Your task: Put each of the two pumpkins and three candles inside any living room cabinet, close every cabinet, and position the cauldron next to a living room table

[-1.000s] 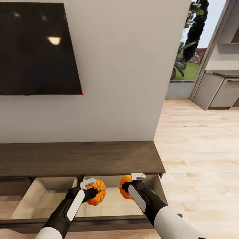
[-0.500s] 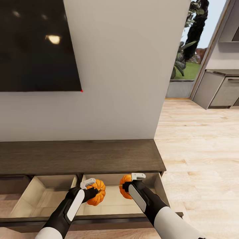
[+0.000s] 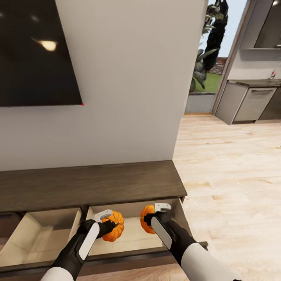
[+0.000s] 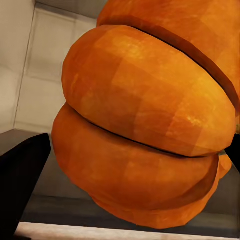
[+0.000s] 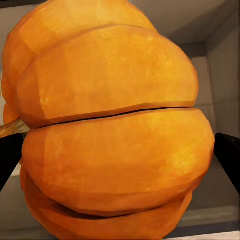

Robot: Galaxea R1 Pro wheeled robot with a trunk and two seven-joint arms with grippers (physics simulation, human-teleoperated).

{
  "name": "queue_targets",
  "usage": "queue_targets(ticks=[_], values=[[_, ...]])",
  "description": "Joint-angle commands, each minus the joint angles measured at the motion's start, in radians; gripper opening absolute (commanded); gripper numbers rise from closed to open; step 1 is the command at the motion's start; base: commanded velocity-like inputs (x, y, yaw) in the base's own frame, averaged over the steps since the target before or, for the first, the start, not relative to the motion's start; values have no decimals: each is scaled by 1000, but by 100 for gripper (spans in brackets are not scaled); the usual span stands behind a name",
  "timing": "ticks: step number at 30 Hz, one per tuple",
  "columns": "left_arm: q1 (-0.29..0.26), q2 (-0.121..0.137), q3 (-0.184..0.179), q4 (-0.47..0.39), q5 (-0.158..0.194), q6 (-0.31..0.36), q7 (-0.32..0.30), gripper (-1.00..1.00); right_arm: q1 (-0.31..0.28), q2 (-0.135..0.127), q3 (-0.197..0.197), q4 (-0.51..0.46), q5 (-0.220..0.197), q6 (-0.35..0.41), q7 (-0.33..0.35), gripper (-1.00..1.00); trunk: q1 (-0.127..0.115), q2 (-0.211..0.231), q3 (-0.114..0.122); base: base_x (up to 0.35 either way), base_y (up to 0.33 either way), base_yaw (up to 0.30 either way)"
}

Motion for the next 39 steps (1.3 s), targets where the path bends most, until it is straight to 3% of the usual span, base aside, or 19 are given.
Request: queue_targets(ticks=[1, 18, 39], values=[[0, 0, 0, 0, -2, 0, 1, -100, 0, 0, 0, 0, 0, -1, 0, -100, 0, 0, 0, 0, 0, -87], [0, 2, 1, 0, -3, 1, -7, -100, 0, 0, 2, 0, 1, -2, 0, -100, 0, 0, 0, 44, 0, -9], [0, 2, 3, 0, 0, -1, -7, -100, 1, 0, 3, -2, 2, -4, 0, -100, 81, -147, -65, 0, 0, 41]])
